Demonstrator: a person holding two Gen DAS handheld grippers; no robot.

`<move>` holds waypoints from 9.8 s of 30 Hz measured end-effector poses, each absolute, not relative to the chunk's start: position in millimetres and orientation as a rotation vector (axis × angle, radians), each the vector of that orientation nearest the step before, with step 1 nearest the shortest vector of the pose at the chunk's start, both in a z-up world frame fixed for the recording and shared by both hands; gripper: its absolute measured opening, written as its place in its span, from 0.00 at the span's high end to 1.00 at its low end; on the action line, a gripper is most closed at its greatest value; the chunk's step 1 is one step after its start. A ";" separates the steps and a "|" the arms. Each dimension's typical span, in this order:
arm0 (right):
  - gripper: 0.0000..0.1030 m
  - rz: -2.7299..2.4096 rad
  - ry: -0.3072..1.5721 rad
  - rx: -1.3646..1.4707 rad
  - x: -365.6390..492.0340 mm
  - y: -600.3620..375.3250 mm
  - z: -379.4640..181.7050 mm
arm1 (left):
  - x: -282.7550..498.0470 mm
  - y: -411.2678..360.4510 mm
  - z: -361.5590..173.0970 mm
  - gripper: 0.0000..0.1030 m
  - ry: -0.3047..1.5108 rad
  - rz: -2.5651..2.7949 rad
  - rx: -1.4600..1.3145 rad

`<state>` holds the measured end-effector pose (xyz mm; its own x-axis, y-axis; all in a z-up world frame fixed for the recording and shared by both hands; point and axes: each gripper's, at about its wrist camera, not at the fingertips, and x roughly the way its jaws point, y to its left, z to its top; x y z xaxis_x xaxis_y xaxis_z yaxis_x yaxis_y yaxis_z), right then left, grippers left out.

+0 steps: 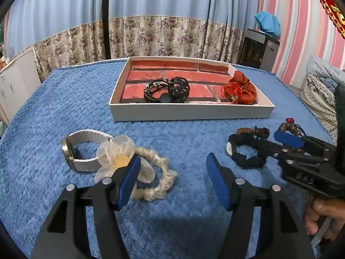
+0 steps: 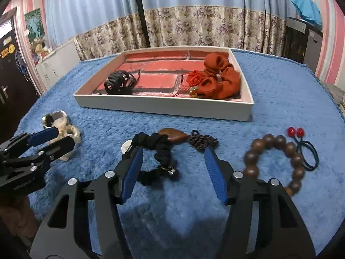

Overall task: Organize jewelry
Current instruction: 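Grasp the flower scrunchie with the left tool while the right tool grasps the black hair tie, then lower the flower scrunchie into the tray with the left tool while the right tool drops the hair tie, then grasp the white-band watch with the left tool while the right tool grasps the red-bead cord, then carry the watch into the tray with the left tool while the right tool places the red-bead cord, then open both tools and withdraw them from the tray toward the remaining jewelry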

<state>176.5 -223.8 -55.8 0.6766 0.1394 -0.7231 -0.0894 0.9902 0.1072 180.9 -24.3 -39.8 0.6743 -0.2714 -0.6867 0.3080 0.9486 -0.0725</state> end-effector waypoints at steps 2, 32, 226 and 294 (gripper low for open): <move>0.59 0.123 0.843 0.066 180.7 -222.3 -62.4 | 183.1 -28.4 -44.0 0.40 0.780 -0.329 0.075; 0.88 0.159 0.679 0.045 150.1 -227.0 15.4 | 190.4 -19.9 15.5 0.90 0.697 -0.355 0.030; 0.94 0.125 0.772 0.064 345.6 -290.4 -42.9 | 383.0 -37.6 -23.3 0.91 0.733 -0.274 0.067; 0.35 0.111 0.658 0.072 378.7 -269.5 9.1 | 445.7 34.5 3.1 0.44 0.637 -0.138 0.081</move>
